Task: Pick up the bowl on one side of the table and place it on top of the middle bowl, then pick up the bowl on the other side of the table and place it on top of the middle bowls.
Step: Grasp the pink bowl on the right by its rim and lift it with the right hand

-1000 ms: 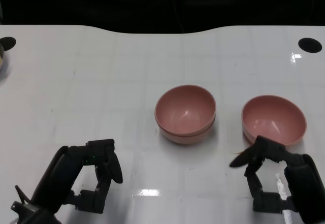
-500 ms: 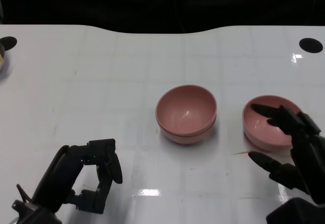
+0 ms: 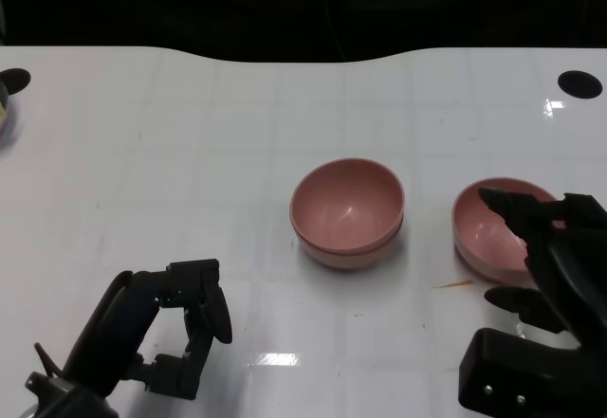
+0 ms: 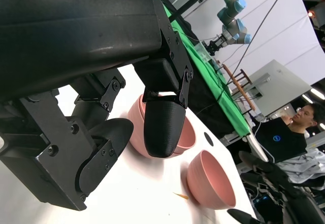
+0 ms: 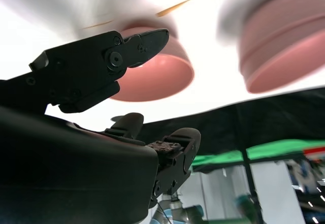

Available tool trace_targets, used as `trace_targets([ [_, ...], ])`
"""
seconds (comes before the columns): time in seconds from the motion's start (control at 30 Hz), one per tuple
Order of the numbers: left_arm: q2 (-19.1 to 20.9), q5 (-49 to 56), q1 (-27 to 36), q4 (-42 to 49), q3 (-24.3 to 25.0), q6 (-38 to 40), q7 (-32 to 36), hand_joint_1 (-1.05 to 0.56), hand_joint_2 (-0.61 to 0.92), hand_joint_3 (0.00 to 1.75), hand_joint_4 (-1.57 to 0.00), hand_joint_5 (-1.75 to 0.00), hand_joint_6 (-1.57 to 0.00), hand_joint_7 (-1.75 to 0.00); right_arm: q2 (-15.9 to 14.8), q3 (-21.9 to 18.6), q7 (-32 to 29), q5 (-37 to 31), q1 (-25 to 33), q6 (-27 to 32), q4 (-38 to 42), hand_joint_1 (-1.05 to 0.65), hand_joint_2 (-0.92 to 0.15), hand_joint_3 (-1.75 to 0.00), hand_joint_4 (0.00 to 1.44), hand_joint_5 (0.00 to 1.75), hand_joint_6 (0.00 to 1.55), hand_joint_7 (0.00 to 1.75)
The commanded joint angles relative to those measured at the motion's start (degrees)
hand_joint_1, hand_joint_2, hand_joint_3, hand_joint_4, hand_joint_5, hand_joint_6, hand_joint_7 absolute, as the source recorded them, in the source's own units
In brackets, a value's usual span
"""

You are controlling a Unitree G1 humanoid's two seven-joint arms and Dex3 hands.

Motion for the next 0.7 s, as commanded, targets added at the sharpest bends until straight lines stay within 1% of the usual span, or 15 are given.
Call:
trace_targets([
  [0.03, 0.4, 0.5, 0.4, 0.0, 0.6, -0.7, -0.3, 0.03, 0.21, 1.63, -0.96, -1.73, -0.89, -1.55, -2.0, 1.6, 0.1, -1.4, -2.7, 2.0, 4.0, -0.43, -0.83, 0.0, 0.2, 0.62, 0.36, 0.11],
  [0.23, 0.2, 0.5, 0.7, -0.5, 0.6, -0.9, -0.5, 0.0, 0.19, 1.67, -0.96, -1.73, -0.91, -1.53, -2.7, 6.0, -2.4, -2.6, -8.8, 3.6, 16.1, -0.4, -0.85, 0.0, 0.28, 0.47, 0.46, 0.05],
  [0.37, 0.2, 0.8, 1.3, -1.6, 0.5, -0.4, -0.5, -0.01, 0.19, 1.68, -0.95, -1.73, -0.9, -1.53, -2.1, 8.1, -4.9, -1.5, -12.7, 3.8, 24.2, -0.35, -0.85, 0.0, 0.4, 0.31, 0.53, 0.03],
  [0.5, 0.1, 1.3, 1.5, -1.9, 0.5, -0.8, -0.3, -0.01, 0.19, 1.67, -0.94, -1.74, -0.9, -1.52, -2.0, 9.9, -8.1, 0.0, -16.1, 2.4, 31.6, -0.31, -0.86, 0.0, 0.5, 0.27, 0.6, 0.03],
  [0.53, 0.1, 1.5, 1.5, -2.0, 0.6, -0.7, -0.2, -0.01, 0.19, 1.67, -0.94, -1.74, -0.9, -1.52, -2.1, 10.4, -9.5, 0.3, -16.9, 1.4, 33.7, -0.29, -0.86, 0.0, 0.58, 0.26, 0.65, 0.04],
  [0.57, 0.1, 1.6, 1.5, -2.1, 0.6, -0.6, -0.1, -0.02, 0.19, 1.67, -0.94, -1.74, -0.9, -1.52, -2.3, 10.8, -11.9, 0.8, -17.8, -0.6, 35.9, -0.26, -0.87, 0.0, 0.71, 0.34, 0.75, 0.05],
  [0.6, 0.1, 1.7, 1.5, -2.2, 0.6, -0.5, -0.1, -0.02, 0.18, 1.67, -0.94, -1.75, -0.9, -1.52, -2.4, 11.1, -13.8, 1.3, -18.4, -2.1, 37.6, -0.19, -0.85, 0.0, 0.8, 0.75, 0.94, 0.06],
  [0.63, 0.0, 1.8, 1.6, -2.2, 0.6, -0.4, -0.1, -0.02, 0.18, 1.67, -0.94, -1.75, -0.91, -1.52, -2.6, 11.4, -15.2, 1.7, -18.8, -3.2, 38.9, -0.17, -0.84, 0.0, 0.8, 0.94, 1.01, 0.06],
  [0.67, 0.0, 1.9, 1.7, -2.4, 0.6, -0.2, 0.0, -0.02, 0.18, 1.67, -0.94, -1.75, -0.91, -1.52, -2.9, 12.0, -17.7, 1.7, -19.6, -5.0, 40.7, -0.16, -0.84, 0.0, 0.8, 1.04, 1.05, 0.06],
  [0.7, 0.0, 1.9, 1.7, -2.6, 0.6, -0.1, 0.0, -0.02, 0.18, 1.68, -0.94, -1.75, -0.91, -1.52, -3.2, 12.5, -20.3, 1.6, -20.3, -6.9, 42.2, -0.14, -0.86, -0.01, 0.84, 1.38, 1.12, 0.34],
])
